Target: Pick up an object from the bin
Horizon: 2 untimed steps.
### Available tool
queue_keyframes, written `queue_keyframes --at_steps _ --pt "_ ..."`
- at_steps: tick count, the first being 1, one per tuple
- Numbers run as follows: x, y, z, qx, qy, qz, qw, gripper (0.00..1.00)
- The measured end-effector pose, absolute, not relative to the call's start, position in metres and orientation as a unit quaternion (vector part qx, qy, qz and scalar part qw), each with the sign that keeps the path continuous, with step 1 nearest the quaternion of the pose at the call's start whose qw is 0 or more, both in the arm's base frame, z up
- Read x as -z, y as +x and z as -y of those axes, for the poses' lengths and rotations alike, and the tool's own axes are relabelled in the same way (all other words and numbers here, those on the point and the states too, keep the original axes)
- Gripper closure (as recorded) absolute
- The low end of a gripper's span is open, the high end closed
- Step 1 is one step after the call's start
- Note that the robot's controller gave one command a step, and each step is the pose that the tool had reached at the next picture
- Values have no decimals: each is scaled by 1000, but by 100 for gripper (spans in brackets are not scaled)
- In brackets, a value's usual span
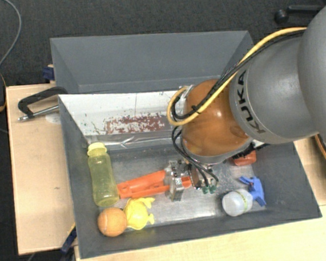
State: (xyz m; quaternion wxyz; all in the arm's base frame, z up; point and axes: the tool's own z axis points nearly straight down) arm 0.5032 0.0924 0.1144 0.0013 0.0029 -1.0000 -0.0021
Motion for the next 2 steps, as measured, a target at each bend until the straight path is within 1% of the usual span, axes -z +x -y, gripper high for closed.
queue_keyframes --at_steps 1,2 --pt "-161 519 -91 3 31 1000 0 100" --pt "-170 528 -87 3 34 999 -5 100"
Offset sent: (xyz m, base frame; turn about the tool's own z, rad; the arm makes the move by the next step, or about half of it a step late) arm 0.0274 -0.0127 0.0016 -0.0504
